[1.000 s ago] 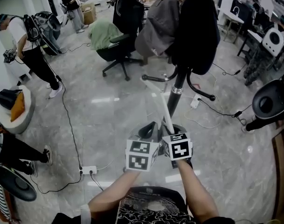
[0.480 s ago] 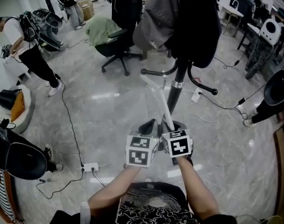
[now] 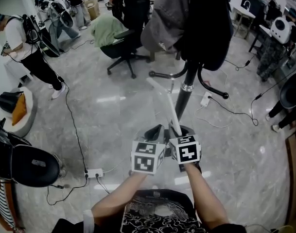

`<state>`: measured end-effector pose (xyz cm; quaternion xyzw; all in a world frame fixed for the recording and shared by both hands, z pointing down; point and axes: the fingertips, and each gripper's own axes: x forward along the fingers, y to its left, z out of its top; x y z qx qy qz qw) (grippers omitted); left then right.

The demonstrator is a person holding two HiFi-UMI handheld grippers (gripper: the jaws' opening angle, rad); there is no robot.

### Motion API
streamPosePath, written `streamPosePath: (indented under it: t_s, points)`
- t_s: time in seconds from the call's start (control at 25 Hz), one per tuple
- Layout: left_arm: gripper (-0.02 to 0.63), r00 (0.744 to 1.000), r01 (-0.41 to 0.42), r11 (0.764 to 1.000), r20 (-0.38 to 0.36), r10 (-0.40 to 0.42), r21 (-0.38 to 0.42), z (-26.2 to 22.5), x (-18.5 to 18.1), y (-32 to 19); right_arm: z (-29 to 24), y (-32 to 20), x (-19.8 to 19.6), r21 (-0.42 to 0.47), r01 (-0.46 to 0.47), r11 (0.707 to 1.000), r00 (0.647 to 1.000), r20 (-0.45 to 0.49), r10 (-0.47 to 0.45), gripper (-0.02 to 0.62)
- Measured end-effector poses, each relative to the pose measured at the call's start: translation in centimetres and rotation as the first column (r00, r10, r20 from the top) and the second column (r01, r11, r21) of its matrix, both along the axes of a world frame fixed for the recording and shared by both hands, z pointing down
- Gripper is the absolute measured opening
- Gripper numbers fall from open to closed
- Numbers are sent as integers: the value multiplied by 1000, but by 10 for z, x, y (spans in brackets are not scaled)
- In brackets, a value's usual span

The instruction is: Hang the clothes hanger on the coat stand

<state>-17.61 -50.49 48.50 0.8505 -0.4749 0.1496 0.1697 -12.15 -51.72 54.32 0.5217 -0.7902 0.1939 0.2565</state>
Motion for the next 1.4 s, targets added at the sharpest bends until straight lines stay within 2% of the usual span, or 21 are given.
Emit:
streamPosePath:
  t_s: [0.4, 0.72, 1.04, 1.4]
  points:
    - [5, 1000, 7, 1000, 3, -7, 8, -4, 4, 9, -27, 3, 4, 82, -5, 997, 999, 34, 2, 123]
    - [5, 1000, 14, 1000, 0, -14, 20, -9, 8, 24, -46, 19, 4, 128, 4, 992, 999, 49, -11, 123]
    - [5, 1000, 20, 1000, -10, -20, 20, -17, 18, 51, -79, 47, 4, 178, 31, 983, 992, 113, -51, 123]
    - [5, 999, 17, 999, -30, -16, 48, -41, 41, 72, -120, 76, 19, 238, 45, 970, 986, 145, -81, 88]
